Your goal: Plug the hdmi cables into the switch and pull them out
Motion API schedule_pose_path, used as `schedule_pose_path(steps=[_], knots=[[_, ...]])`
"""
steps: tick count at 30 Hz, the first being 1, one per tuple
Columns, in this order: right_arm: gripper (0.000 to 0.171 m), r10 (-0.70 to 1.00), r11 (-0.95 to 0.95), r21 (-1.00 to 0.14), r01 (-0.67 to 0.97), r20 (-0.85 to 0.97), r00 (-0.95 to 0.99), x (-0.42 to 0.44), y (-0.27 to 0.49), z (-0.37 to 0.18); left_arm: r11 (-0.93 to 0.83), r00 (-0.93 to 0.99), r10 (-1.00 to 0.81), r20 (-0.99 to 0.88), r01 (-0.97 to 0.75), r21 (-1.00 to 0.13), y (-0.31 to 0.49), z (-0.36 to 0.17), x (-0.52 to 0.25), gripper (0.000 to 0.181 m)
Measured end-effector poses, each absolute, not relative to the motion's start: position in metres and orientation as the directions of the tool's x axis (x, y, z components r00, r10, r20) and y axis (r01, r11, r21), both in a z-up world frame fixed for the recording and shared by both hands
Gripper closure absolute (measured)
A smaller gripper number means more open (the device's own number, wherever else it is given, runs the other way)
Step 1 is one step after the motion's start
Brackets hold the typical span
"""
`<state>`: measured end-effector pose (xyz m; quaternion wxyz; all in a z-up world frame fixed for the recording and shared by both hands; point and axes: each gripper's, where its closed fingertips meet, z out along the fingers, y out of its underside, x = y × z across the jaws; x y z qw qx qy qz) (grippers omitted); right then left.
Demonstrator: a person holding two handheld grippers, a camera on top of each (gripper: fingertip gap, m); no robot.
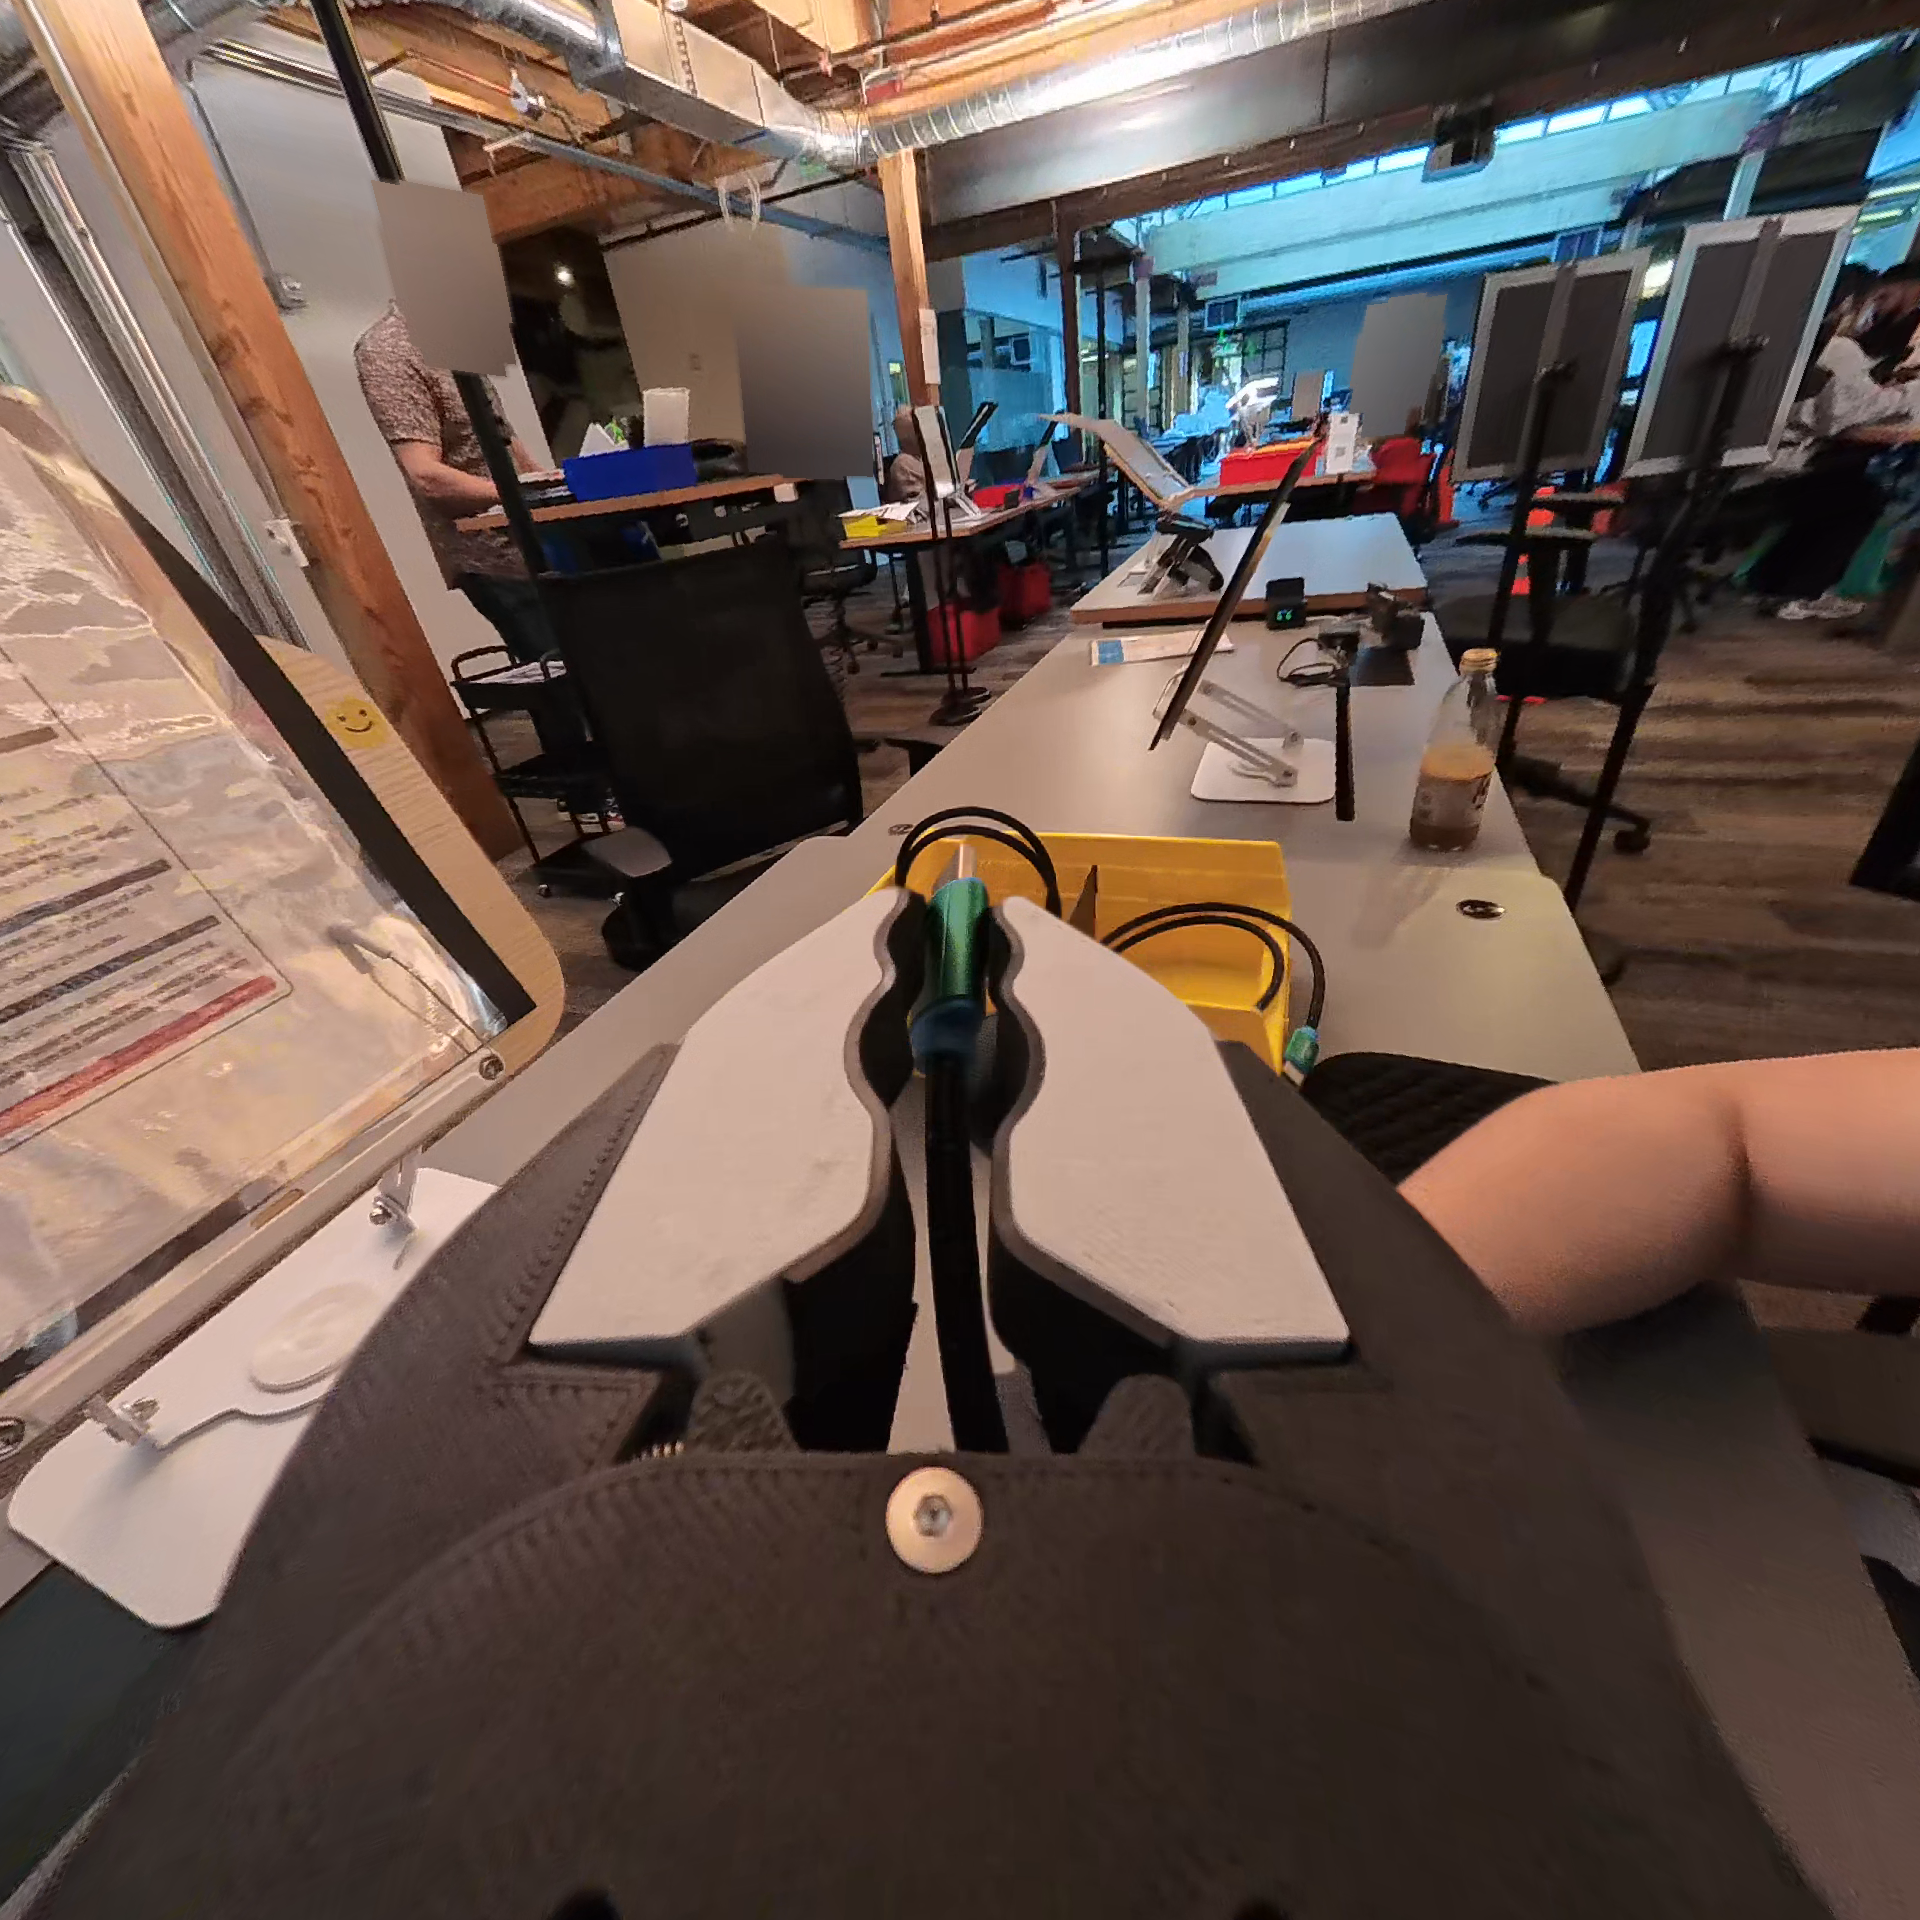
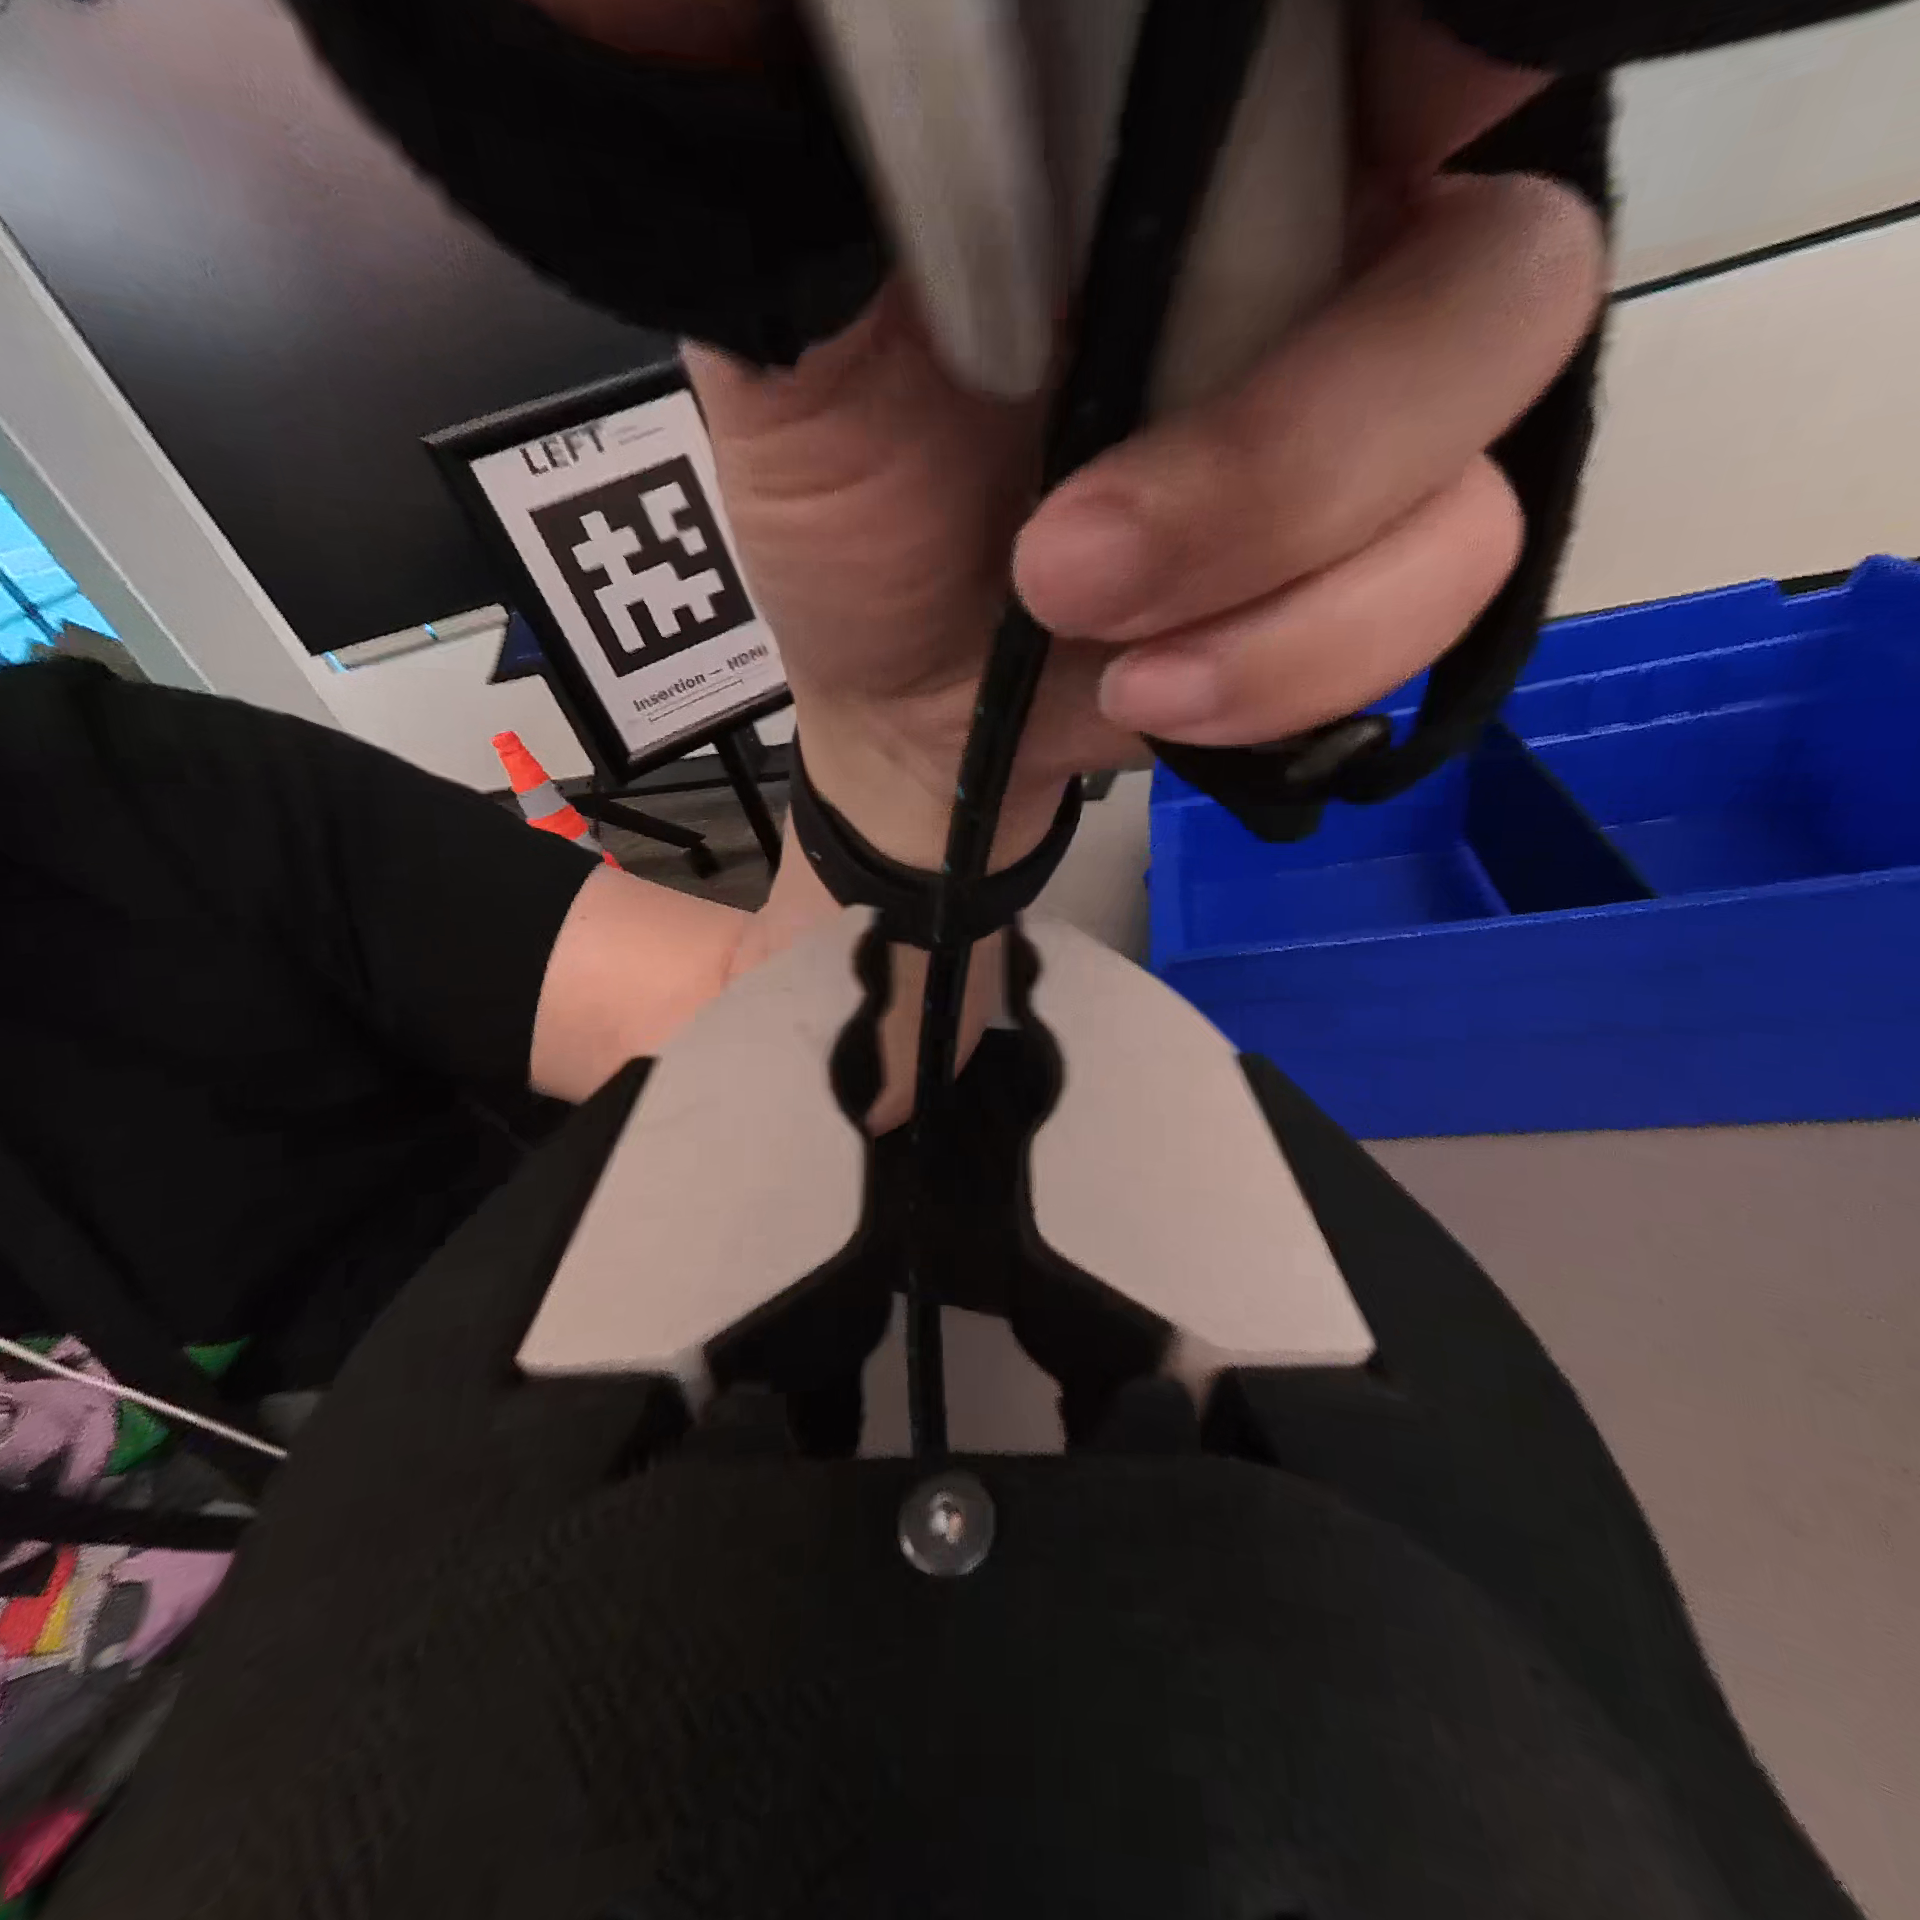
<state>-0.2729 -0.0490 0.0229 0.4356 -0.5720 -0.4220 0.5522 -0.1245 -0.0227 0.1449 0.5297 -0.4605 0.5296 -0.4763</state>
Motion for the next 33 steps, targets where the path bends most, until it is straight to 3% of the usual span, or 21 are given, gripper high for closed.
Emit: schedule_pose_path(steps=[1, 7, 12, 16, 21, 25, 29, 33], knots=[[0.162, 0.968, -0.245, -0.969, 0.013, -0.244, 0.051, -0.273, -0.049, 0.020, 0.124, -0.015, -0.992, -0.124, 0.010, -0.992, -0.022, 0.143, -0.123, 0.171], [0.163, 0.969, -0.200, -0.970, 0.136, -0.176, 0.172, -0.260, -0.041, 0.003, 0.167, -0.046, -0.985, -0.167, 0.006, -0.986, -0.023, 0.139, -0.123, 0.170], [0.164, 0.936, -0.156, -0.972, 0.176, -0.089, 0.339, -0.217, -0.021, 0.019, 0.185, 0.087, -0.981, -0.176, 0.114, -0.976, -0.007, 0.165, -0.146, 0.132], [0.165, 0.875, -0.089, -0.968, 0.235, 0.037, 0.483, -0.145, -0.024, 0.069, 0.097, 0.002, -0.995, -0.099, 0.185, -0.978, -0.018, 0.183, -0.169, 0.144], [0.164, 0.638, 0.037, -0.966, 0.254, 0.218, 0.739, -0.024, -0.061, 0.143, 0.095, -0.024, -0.995, -0.099, 0.131, -0.987, -0.024, 0.182, -0.178, 0.147], [0.164, 0.436, -0.169, -0.958, 0.232, 0.139, 0.889, 0.072, -0.074, 0.124, 0.088, -0.039, -0.995, -0.093, 0.108, -0.990, -0.026, 0.177, -0.172, 0.148], [0.164, 0.353, -0.448, -0.891, 0.076, -0.098, 0.930, 0.127, -0.082, 0.071, 0.084, -0.057, -0.995, -0.086, 0.040, -0.996, -0.029, 0.164, -0.162, 0.148], [0.163, 0.361, -0.587, -0.808, 0.060, -0.194, 0.912, 0.138, -0.090, 0.032, 0.109, -0.066, -0.992, -0.109, 0.002, -0.994, -0.033, 0.157, -0.155, 0.148]])
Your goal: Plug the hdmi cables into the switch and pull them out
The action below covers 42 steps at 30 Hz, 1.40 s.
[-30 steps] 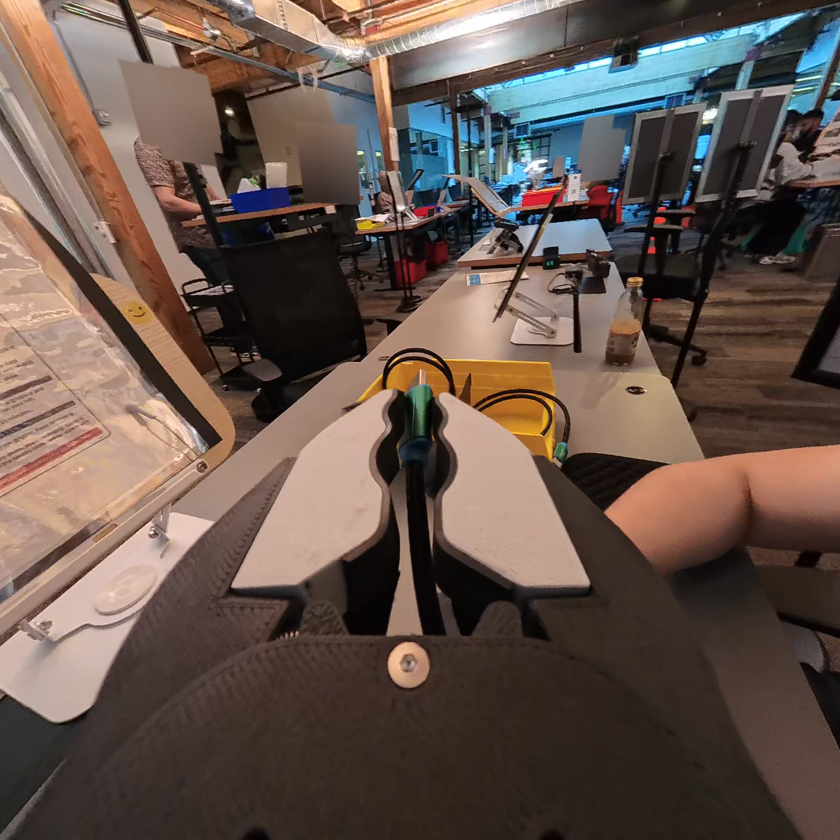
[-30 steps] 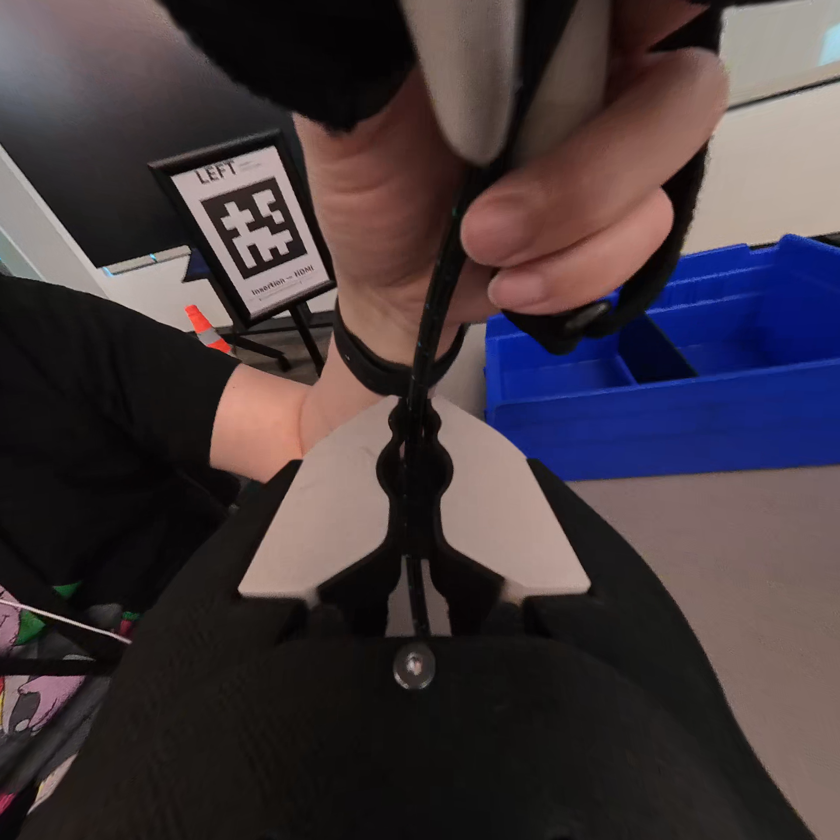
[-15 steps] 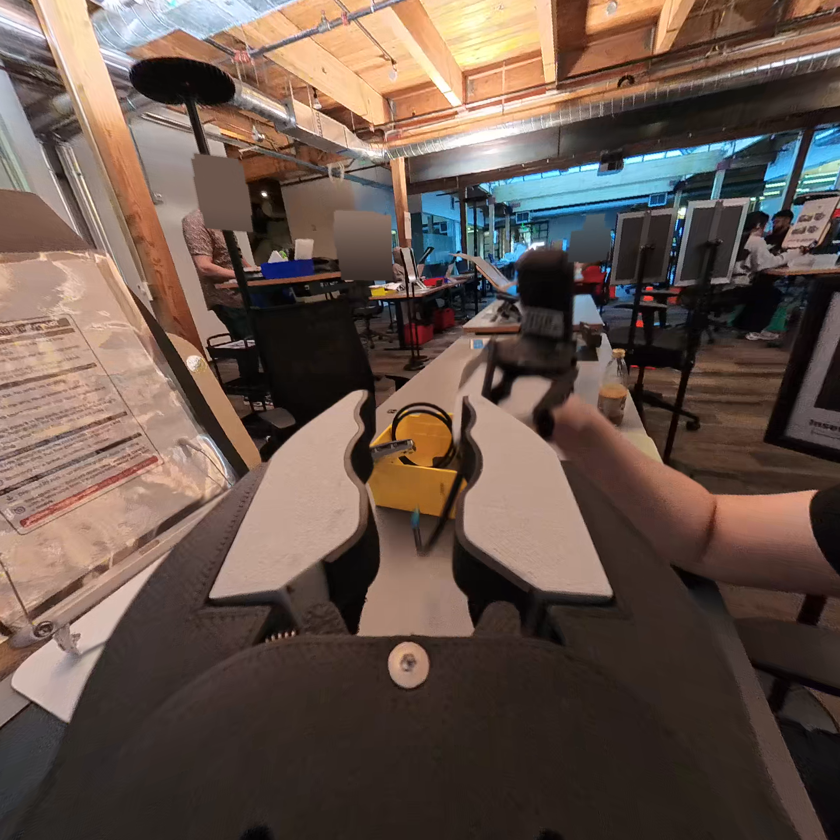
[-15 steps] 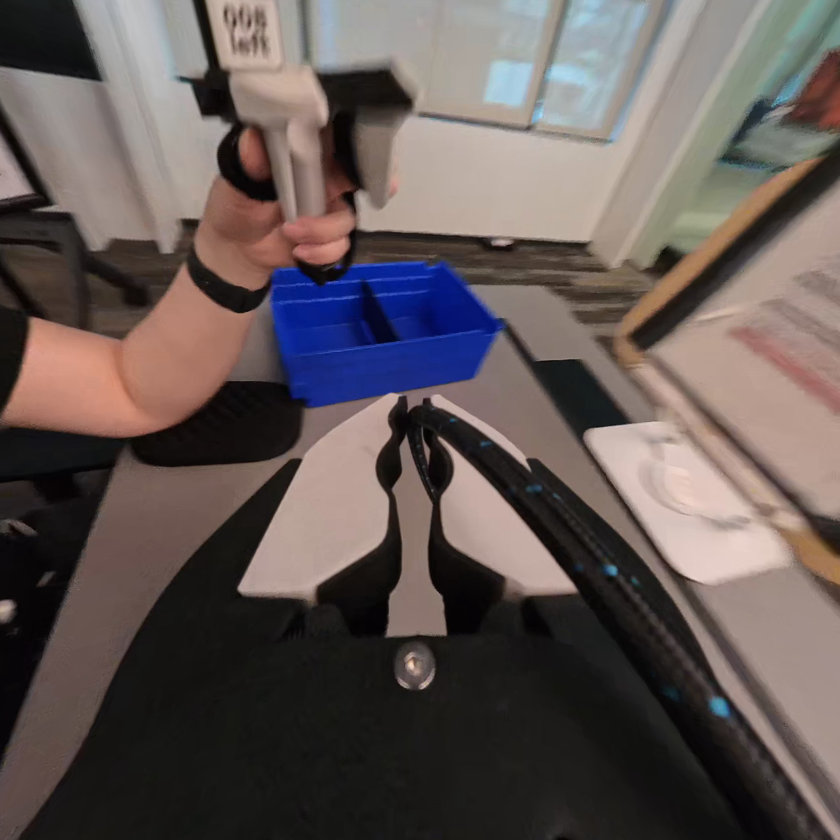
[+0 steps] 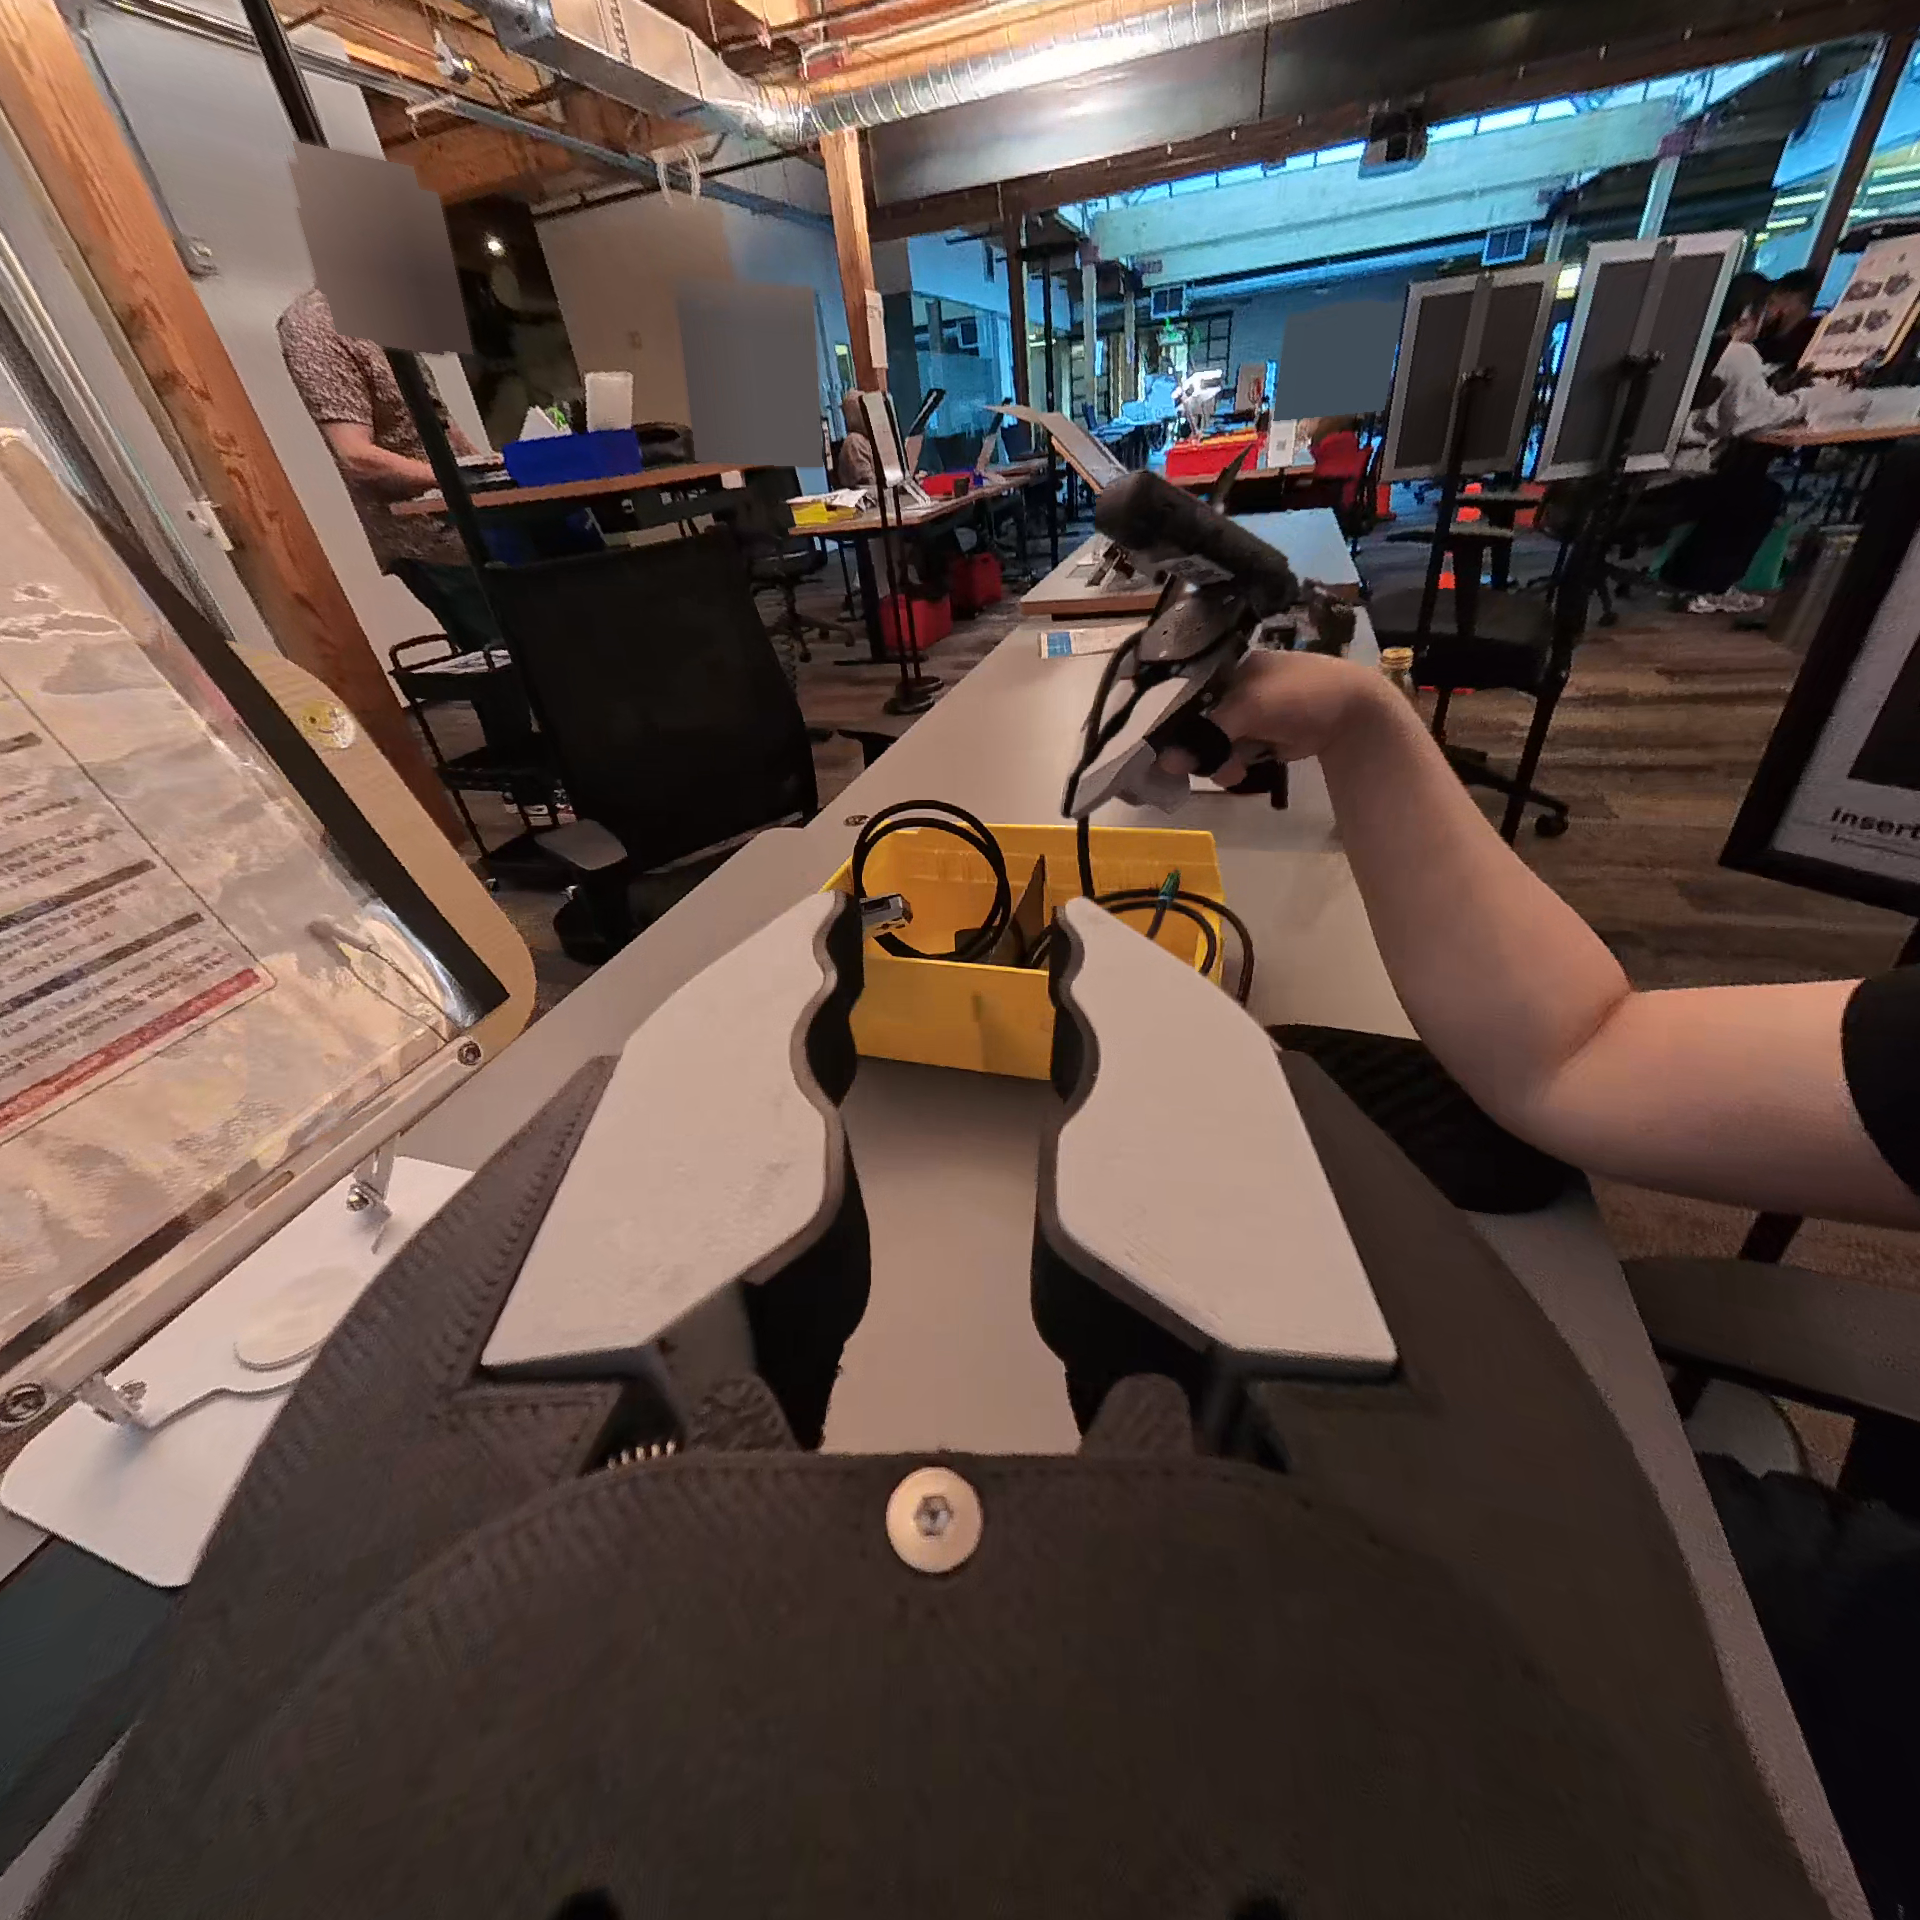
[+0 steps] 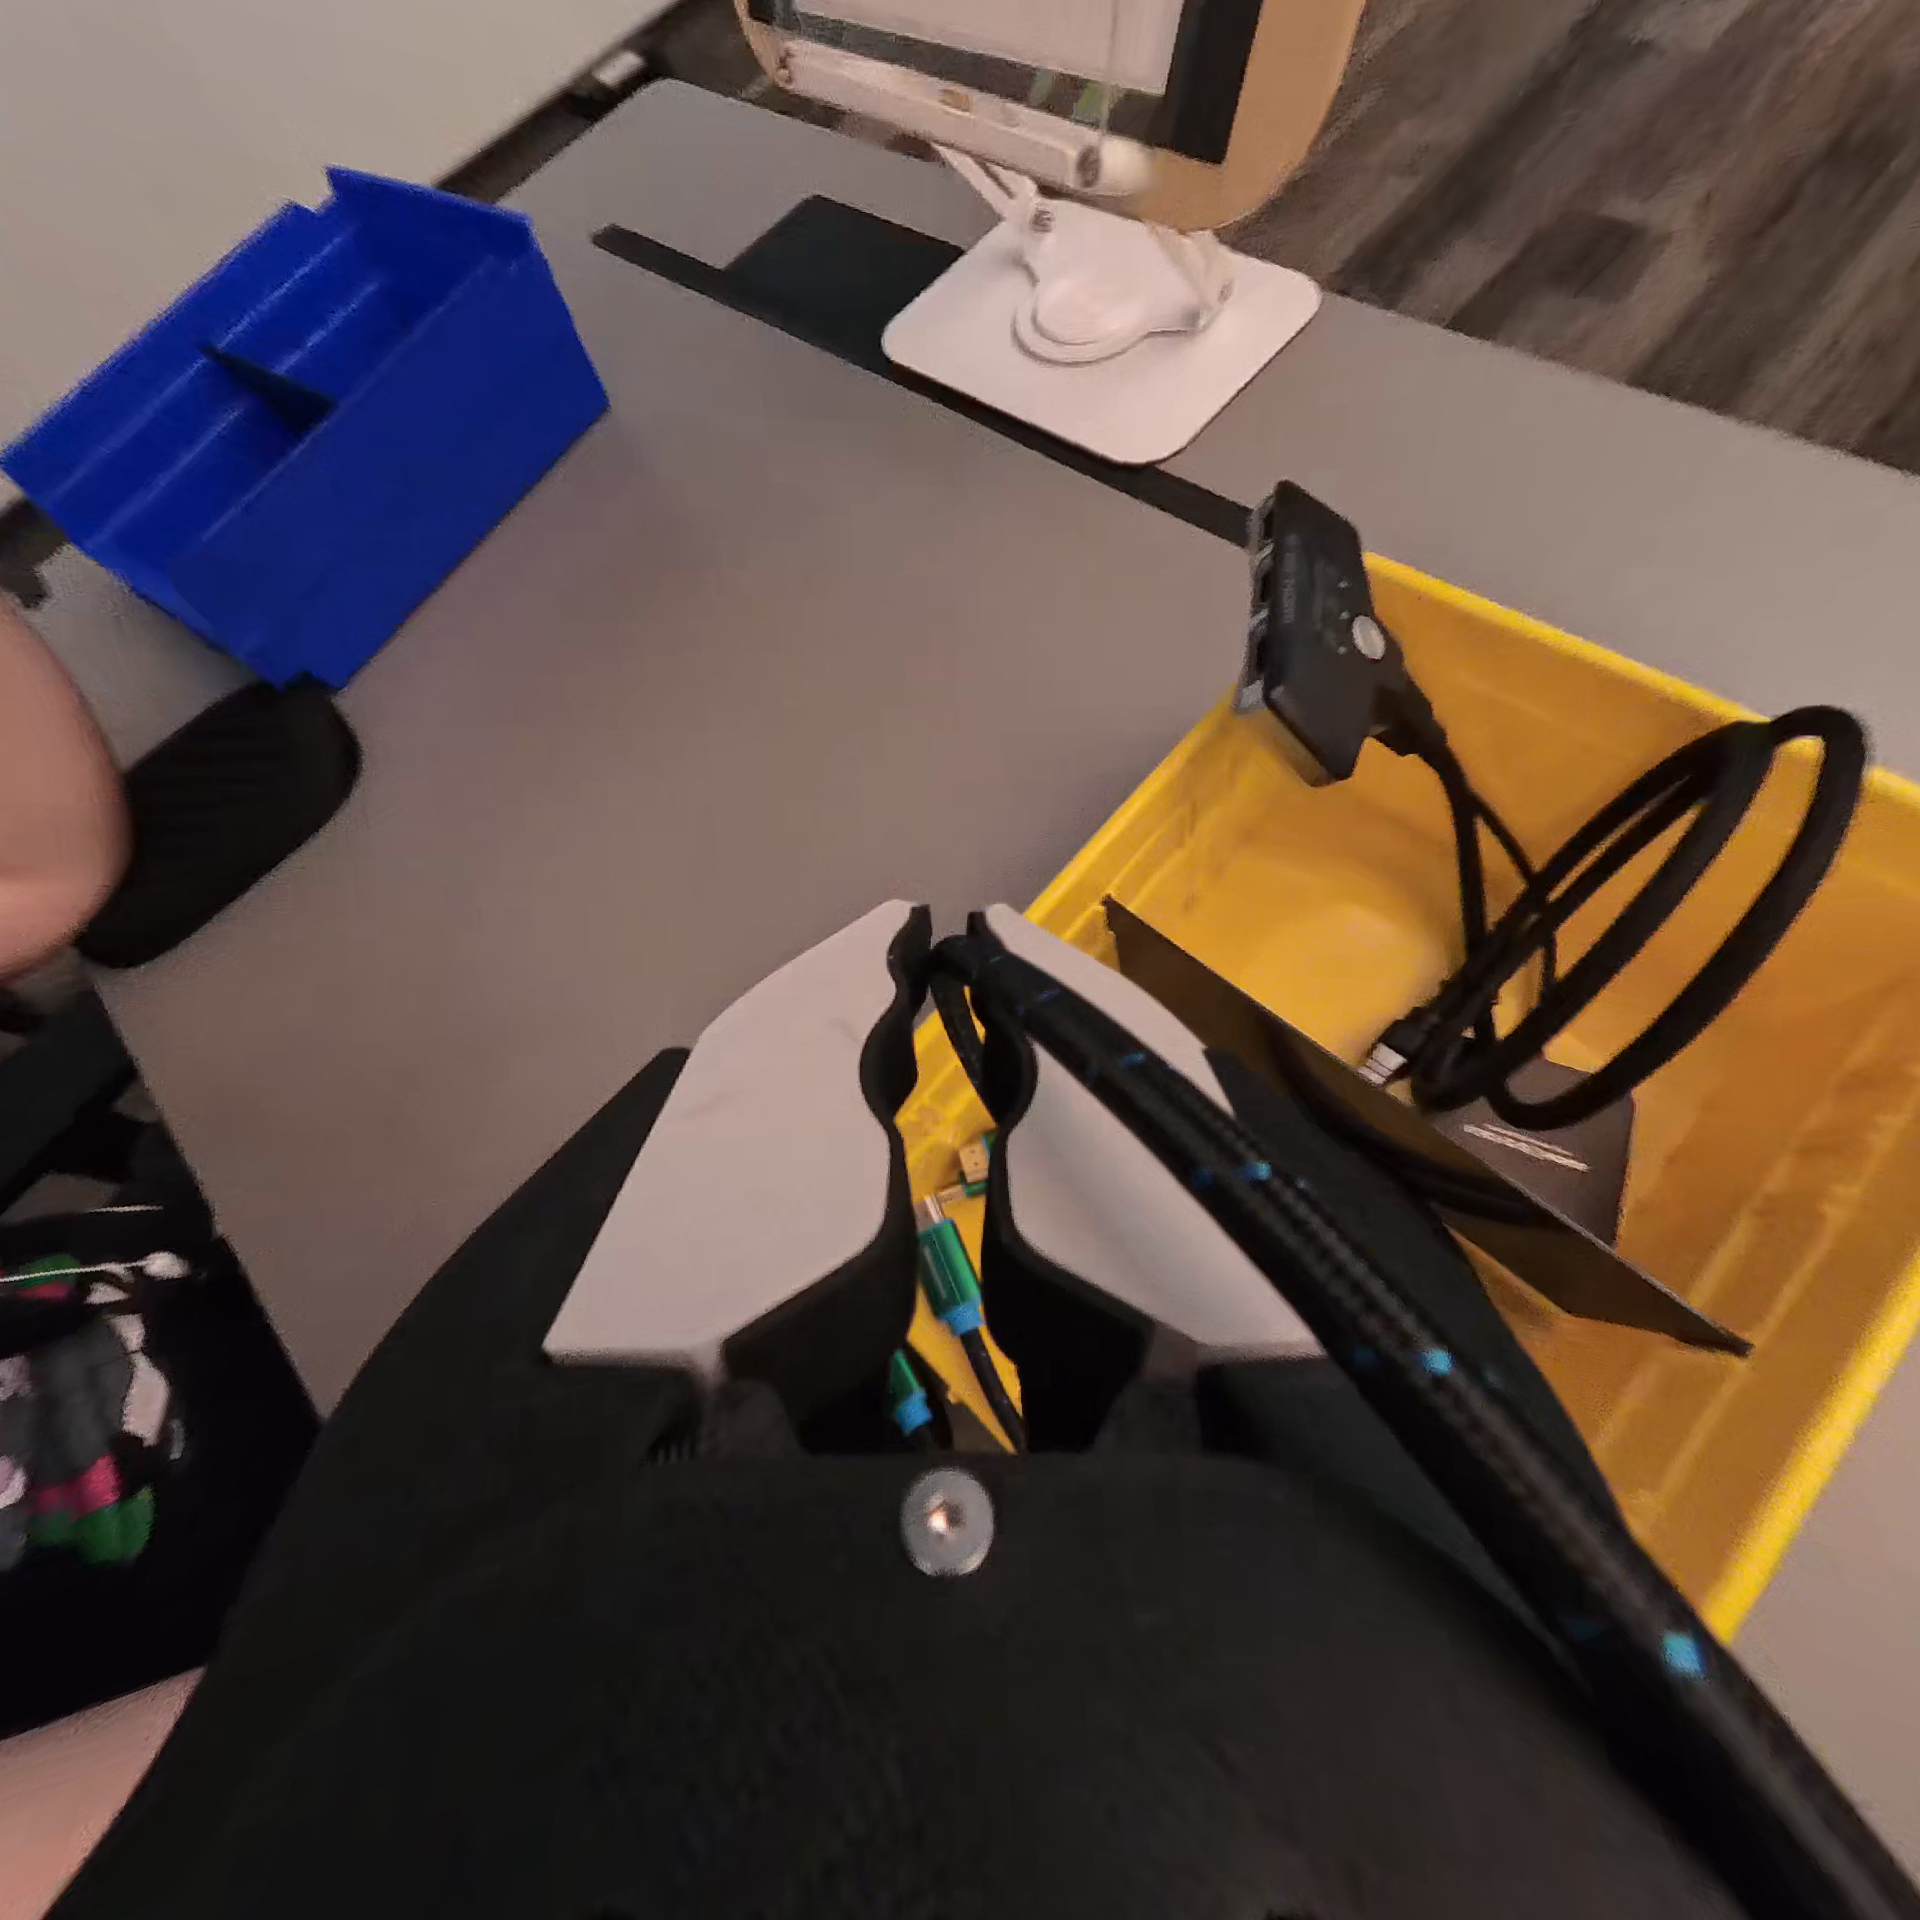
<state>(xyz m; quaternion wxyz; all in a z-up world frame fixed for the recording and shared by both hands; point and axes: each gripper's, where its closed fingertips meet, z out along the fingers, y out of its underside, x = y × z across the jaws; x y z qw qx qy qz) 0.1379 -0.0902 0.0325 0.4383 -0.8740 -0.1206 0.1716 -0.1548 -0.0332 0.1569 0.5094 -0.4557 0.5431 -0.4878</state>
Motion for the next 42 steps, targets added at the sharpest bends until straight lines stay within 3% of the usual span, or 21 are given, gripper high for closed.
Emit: schedule_pose_path(steps=[6, 12, 17, 21, 23, 25, 27, 29, 31, 33, 36, 38, 42], knots=[[0.164, 0.350, -0.545, -0.838, 0.002, -0.225, 0.909, 0.138, -0.076, 0.042, 0.112, -0.072, -0.991, -0.110, -0.029, -0.993, -0.035, 0.149, -0.146, 0.149], [0.164, 0.548, -0.117, -0.990, -0.074, -0.127, 0.827, 0.067, -0.087, 0.151, 0.065, -0.126, -0.990, -0.064, -0.008, -0.998, -0.052, 0.125, -0.096, 0.134], [0.165, 0.733, -0.080, -0.997, -0.017, -0.071, 0.676, -0.032, -0.087, 0.158, 0.131, -0.074, -0.989, -0.131, 0.009, -0.991, -0.069, 0.108, -0.060, 0.118], [0.164, 0.786, -0.108, -0.993, 0.058, -0.049, 0.617, -0.080, -0.072, 0.137, 0.253, -0.013, -0.968, -0.252, -0.028, -0.967, -0.069, 0.102, -0.059, 0.141], [0.164, 0.784, -0.094, -0.995, 0.041, -0.049, 0.618, -0.086, -0.064, 0.134, 0.315, -0.031, -0.949, -0.313, -0.078, -0.946, -0.067, 0.096, -0.062, 0.177], [0.161, 0.775, -0.131, -0.991, 0.037, -0.079, 0.627, -0.084, -0.058, 0.128, 0.343, -0.017, -0.939, -0.344, -0.123, -0.931, -0.060, 0.094, -0.065, 0.177], [0.144, 0.768, -0.333, -0.920, 0.207, -0.137, 0.625, -0.083, -0.062, 0.087, 0.352, 0.008, -0.934, -0.357, -0.152, -0.924, -0.048, 0.097, -0.074, 0.177], [0.162, 0.802, -0.460, -0.770, 0.443, -0.146, 0.579, -0.083, -0.087, 0.045, 0.329, 0.018, -0.941, -0.337, -0.167, -0.929, -0.037, 0.101, -0.085, 0.178], [0.166, 0.823, -0.431, -0.695, 0.575, -0.043, 0.566, -0.085, -0.099, 0.033, 0.296, 0.027, -0.951, -0.307, -0.197, -0.935, -0.028, 0.103, -0.095, 0.178], [0.166, 0.806, -0.293, -0.692, 0.660, 0.192, 0.560, -0.089, -0.094, 0.045, 0.276, 0.061, -0.952, -0.300, -0.249, -0.928, -0.016, 0.102, -0.104, 0.178], [0.134, 0.534, -0.020, -0.699, 0.715, 0.597, 0.598, -0.083, -0.066, 0.095, 0.229, 0.118, -0.958, -0.263, -0.244, -0.942, -0.005, 0.108, -0.113, 0.178], [0.113, 0.285, 0.084, -0.673, 0.735, 0.723, 0.630, -0.069, -0.051, 0.122, 0.162, 0.140, -0.972, -0.190, -0.193, -0.968, -0.001, 0.115, -0.116, 0.178], [0.062, 0.325, -0.047, -0.807, 0.589, 0.545, 0.773, -0.064, -0.020, 0.097, 0.038, 0.163, -0.985, -0.047, -0.057, -0.998, 0.007, 0.130, -0.123, 0.178]])
